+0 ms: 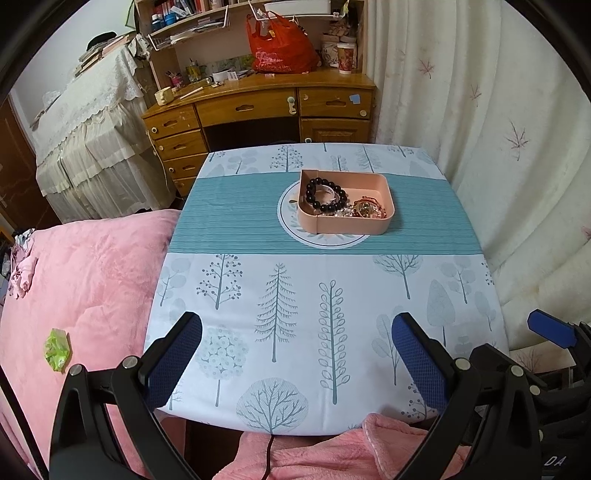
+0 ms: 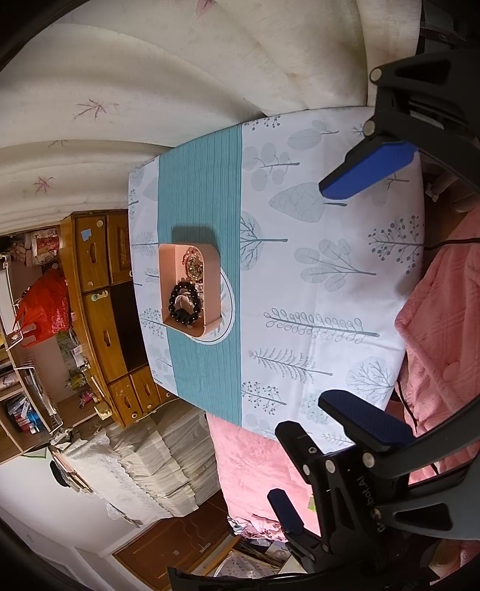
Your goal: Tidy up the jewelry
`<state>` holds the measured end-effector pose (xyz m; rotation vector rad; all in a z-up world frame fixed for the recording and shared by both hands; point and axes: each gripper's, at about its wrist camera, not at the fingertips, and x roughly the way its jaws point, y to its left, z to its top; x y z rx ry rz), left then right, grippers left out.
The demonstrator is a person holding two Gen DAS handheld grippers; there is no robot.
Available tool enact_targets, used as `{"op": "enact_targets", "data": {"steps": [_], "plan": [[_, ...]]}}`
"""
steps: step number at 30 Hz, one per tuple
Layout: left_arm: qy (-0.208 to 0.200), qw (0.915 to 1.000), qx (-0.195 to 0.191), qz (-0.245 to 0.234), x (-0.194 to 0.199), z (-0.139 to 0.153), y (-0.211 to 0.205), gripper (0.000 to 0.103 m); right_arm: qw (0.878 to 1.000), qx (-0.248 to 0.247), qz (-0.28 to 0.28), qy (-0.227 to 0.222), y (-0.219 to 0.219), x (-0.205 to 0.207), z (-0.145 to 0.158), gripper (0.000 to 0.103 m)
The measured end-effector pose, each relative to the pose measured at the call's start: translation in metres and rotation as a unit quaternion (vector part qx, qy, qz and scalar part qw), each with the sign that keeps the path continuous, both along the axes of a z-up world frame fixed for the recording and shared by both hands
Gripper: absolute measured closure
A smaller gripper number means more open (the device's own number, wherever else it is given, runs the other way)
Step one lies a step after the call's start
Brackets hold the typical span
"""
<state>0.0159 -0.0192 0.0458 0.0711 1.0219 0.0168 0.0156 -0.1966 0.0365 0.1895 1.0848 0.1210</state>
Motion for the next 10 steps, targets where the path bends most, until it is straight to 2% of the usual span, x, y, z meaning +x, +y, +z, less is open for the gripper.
{"op": "enact_targets", "data": {"steps": [10], "plan": [[-0.017, 0.9998, 0.010, -0.008, -0.0015, 0.0014, -0.0058, 0.001, 1.000, 0.009, -0.016, 0.000, -0.0064, -0.0026, -0.0069, 0.000]]}}
